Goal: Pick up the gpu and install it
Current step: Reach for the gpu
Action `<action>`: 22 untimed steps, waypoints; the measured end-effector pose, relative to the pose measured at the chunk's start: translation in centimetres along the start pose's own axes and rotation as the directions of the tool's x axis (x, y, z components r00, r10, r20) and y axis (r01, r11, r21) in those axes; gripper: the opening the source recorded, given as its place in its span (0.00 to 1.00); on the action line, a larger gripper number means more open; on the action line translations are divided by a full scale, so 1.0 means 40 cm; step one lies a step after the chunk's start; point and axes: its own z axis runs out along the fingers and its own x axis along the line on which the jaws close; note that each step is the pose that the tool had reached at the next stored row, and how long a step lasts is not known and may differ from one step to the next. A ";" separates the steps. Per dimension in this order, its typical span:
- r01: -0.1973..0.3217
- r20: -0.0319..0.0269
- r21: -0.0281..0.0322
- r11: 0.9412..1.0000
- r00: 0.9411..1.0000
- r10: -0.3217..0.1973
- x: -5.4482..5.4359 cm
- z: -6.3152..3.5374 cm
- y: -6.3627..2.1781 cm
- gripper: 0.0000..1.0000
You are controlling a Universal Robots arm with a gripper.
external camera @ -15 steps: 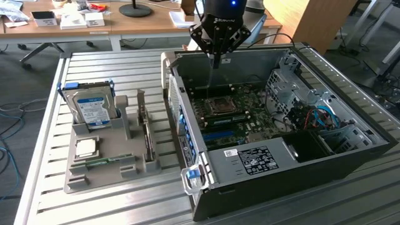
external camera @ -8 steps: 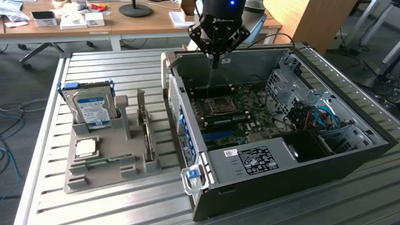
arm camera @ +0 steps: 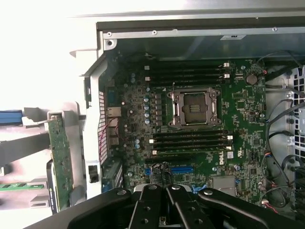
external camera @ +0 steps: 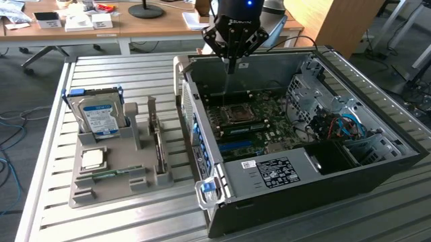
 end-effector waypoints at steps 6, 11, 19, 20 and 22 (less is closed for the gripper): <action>0.000 0.000 0.000 1.000 1.000 0.000 0.011 0.000 -0.001 0.11; 0.000 0.000 0.000 1.000 1.000 0.000 0.029 -0.001 -0.002 0.11; 0.000 0.000 0.000 1.000 1.000 0.000 0.058 -0.001 -0.004 0.11; 0.000 0.000 0.000 1.000 1.000 0.000 0.061 -0.002 -0.005 0.11; 0.000 0.000 0.000 1.000 1.000 0.000 0.069 -0.002 -0.005 0.11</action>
